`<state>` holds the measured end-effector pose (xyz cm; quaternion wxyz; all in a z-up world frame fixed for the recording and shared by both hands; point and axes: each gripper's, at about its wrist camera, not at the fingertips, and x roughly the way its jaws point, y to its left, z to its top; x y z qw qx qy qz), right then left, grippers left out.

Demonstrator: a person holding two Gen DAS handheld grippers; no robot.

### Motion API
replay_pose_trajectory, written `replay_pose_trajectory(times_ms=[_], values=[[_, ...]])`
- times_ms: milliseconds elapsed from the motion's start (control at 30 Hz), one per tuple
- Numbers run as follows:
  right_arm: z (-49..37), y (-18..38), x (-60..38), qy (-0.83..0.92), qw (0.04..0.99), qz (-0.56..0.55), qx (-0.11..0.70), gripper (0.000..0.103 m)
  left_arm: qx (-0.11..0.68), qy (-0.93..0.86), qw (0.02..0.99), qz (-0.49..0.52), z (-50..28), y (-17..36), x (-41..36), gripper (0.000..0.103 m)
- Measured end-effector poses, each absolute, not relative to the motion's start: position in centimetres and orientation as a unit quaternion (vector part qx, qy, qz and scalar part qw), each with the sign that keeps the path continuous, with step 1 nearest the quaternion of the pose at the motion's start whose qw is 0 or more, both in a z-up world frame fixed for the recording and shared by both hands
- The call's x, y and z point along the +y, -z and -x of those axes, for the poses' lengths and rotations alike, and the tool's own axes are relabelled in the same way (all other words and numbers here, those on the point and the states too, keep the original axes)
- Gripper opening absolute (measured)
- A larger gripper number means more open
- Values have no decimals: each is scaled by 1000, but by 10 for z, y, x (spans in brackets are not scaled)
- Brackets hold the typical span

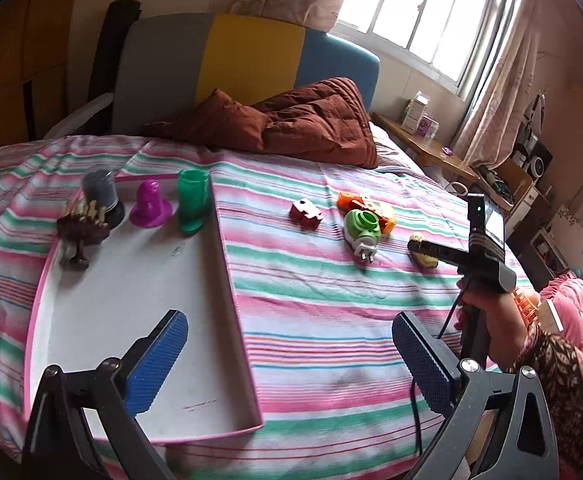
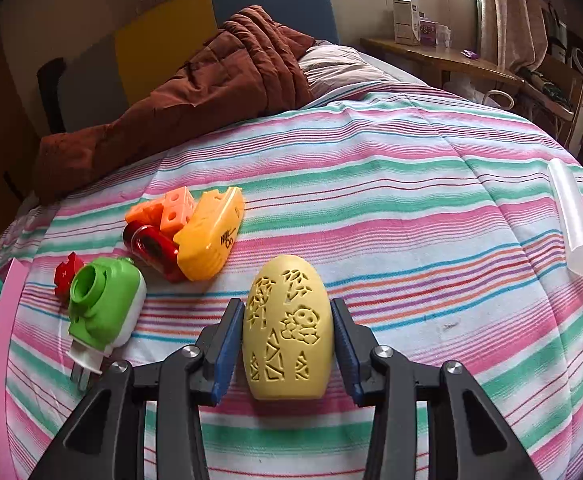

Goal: Organize rigid objects
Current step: 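Grasp the yellow perforated egg with the right tool, then grasp the green plug-in device with the left tool while right holds yellow egg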

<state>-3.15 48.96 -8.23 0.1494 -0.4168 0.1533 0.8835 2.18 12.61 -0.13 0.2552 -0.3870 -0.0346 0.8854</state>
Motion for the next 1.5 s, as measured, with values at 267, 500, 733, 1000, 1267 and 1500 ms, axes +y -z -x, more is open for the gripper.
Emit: replay_pose_trajectory(times_ms=[267, 500, 733, 1000, 1267, 1500], values=[[3, 82, 483, -880, 174, 419, 140, 42, -12, -871, 292, 395, -4, -10, 184, 103], [3, 84, 479, -884, 182, 412, 127, 42, 21, -857, 298, 419, 29, 3, 244, 103], [3, 86, 475, -887, 189, 404, 117, 41, 107, -867, 276, 401, 56, 24, 294, 103], [2, 87, 476, -890, 189, 398, 118, 41, 104, -855, 271, 430, 93, 52, 326, 103], [-1, 88, 476, -892, 188, 391, 124, 42, 82, -851, 261, 448, 112, 71, 339, 99], [-1, 89, 477, -894, 187, 388, 127, 42, 93, -844, 267, 456, 119, 85, 350, 78]])
